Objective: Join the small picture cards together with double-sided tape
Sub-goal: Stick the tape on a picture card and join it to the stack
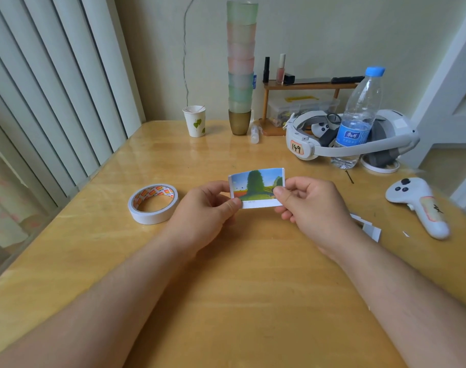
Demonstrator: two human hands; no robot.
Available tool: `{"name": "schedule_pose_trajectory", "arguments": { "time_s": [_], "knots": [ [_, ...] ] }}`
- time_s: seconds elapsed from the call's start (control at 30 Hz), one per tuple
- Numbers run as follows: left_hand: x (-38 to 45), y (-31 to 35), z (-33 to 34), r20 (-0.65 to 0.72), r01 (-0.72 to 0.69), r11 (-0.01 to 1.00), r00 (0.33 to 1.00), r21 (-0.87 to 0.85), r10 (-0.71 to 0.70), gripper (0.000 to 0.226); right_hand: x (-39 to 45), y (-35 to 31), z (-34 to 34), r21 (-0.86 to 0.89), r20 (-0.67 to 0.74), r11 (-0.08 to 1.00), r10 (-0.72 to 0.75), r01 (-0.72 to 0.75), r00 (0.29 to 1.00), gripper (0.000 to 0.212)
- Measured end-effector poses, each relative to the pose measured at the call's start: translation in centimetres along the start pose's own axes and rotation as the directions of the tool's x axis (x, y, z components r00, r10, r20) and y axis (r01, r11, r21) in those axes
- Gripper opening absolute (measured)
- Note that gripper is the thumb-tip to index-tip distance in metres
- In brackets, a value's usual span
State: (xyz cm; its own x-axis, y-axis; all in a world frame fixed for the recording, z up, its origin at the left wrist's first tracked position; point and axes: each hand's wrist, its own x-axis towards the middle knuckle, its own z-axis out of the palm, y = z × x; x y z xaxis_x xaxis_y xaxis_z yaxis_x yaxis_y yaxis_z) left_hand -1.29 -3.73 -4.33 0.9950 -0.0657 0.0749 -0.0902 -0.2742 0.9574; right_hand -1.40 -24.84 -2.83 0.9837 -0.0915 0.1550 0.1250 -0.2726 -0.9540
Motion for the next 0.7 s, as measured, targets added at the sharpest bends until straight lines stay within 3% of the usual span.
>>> {"name": "schedule_pose_trajectory", "arguments": {
  "time_s": [0.1,0.27,0.5,0.6,0.7],
  "knots": [
    [0.0,0.1,-0.3,-0.025,-0.057,0.964,0.997,0.261,0.066,0.009,0.2,0.4,0.0,-0.046,-0.002,0.999,-0.011,0.011,1.0,0.007],
    [0.2,-0.2,-0.2,-0.07,-0.046,0.972,0.996,0.232,0.064,0.01,0.3,0.8,-0.2,-0.094,-0.02,0.996,0.001,-0.003,1.0,0.011],
    [0.7,-0.1,-0.1,-0.125,0.018,0.999,0.992,0.033,-0.014,0.004,0.3,1.2,-0.1,-0.022,-0.007,0.999,0.027,-0.027,1.0,0.021],
    [0.7,0.2,-0.1,-0.117,0.011,0.986,0.993,-0.167,-0.03,0.012,0.0,0.8,-0.1,-0.018,-0.051,0.999,-0.027,0.026,0.998,0.034],
    [0.8,0.2,0.0,-0.09,-0.038,0.974,0.996,-0.223,0.018,0.015,-0.3,0.4,-0.2,0.02,-0.063,0.997,-0.078,0.08,0.995,0.041]
  ]
}}
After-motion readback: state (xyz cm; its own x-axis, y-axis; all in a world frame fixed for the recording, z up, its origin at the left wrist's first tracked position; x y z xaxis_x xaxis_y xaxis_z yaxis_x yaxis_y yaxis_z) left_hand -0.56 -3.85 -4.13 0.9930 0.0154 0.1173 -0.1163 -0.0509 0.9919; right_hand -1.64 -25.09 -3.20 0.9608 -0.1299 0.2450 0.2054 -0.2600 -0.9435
